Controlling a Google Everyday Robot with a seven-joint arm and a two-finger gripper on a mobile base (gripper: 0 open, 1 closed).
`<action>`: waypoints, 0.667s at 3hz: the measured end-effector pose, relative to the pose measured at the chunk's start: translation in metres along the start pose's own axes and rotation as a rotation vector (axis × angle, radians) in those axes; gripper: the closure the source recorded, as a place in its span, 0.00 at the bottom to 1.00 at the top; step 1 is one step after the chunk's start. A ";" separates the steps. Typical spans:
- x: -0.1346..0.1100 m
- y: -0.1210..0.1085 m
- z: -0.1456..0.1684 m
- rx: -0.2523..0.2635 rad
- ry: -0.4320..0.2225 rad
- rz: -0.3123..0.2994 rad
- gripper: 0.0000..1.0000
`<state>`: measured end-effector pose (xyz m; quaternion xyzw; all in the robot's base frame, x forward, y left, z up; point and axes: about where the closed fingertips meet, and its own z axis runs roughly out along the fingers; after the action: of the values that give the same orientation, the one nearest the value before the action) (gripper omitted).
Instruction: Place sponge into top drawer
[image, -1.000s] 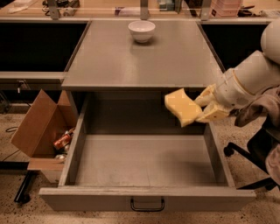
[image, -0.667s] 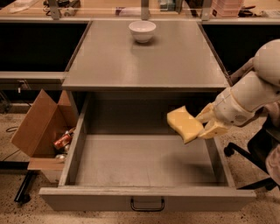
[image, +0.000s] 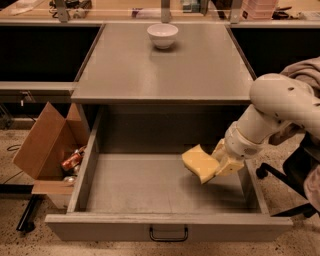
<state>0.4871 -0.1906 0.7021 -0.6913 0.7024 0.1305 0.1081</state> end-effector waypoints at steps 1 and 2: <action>-0.004 -0.002 0.016 -0.027 0.024 -0.006 1.00; -0.010 -0.004 0.027 -0.051 0.009 -0.012 0.73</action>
Offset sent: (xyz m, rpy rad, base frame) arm 0.0065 0.0289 -0.0283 0.0146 0.0635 0.0416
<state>0.4905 -0.1722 0.6803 -0.6987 0.6951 0.1446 0.0884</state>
